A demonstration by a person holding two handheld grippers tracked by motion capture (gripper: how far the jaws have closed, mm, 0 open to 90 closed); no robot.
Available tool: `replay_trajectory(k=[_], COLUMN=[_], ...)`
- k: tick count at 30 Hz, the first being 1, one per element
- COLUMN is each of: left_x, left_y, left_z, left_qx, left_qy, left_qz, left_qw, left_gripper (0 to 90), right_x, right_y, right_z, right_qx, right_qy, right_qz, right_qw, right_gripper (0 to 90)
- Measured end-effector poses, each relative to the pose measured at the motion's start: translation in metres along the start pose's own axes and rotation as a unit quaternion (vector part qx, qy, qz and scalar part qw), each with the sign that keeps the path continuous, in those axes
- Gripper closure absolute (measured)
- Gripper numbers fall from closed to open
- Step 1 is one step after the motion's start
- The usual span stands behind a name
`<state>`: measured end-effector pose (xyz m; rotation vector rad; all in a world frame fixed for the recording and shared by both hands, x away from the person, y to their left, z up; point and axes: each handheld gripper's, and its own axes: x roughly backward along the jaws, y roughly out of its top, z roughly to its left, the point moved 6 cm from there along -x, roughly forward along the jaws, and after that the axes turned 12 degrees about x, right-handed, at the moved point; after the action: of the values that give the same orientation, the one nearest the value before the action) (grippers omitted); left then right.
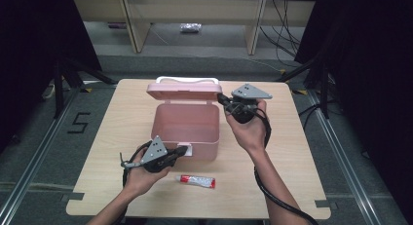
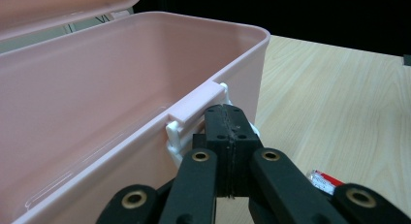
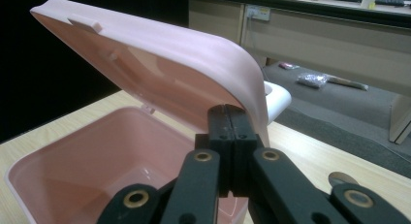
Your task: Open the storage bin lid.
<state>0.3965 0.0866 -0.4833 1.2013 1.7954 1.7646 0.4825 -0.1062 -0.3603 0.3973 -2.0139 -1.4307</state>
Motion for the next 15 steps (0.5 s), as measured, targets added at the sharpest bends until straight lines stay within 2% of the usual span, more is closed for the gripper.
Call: replay_trajectory(k=[3,6,8,9,10,15], left_x=[-0.0001,-0.0001,-0.0001,-0.0001,-0.0001,-0.0001], left_y=[0.0,0.0,0.0001,0.0001,0.0001,0.0001], left_z=[0.0,0.0001,0.0002,0.0001,0.0001,0.0], left_qx=[0.001,0.001,0.0,0.001,0.001,0.001], left_qy=[0.0,0.0,0.0,-0.001,0.0,-0.001], left_qz=[-0.001,-0.001,0.0,0.0,0.0,0.0], left_qw=[1.0,1.0,1.0,1.0,1.0,1.0], left_gripper=[89.7,89.7,89.7,89.7,89.7,89.7], right_x=[-0.0009,-0.0018,-0.0032,-0.0035,-0.0038,-0.0073], right_y=[0.0012,0.0021,0.0037,0.0042,0.0041,0.0067], right_z=[-0.0035,-0.0021,-0.0045,-0.006,-0.0037,-0.0073], right_qx=[0.014,0.0,0.007,0.015,-0.003,0.013], right_qy=[-0.011,-0.003,-0.015,-0.014,-0.009,-0.017], right_qz=[-0.005,0.0,-0.006,-0.006,-0.001,-0.007], right_qw=[0.9998,1.0,0.9998,0.9998,1.0,0.9998], right_gripper=[90.0,90.0,90.0,90.0,90.0,90.0])
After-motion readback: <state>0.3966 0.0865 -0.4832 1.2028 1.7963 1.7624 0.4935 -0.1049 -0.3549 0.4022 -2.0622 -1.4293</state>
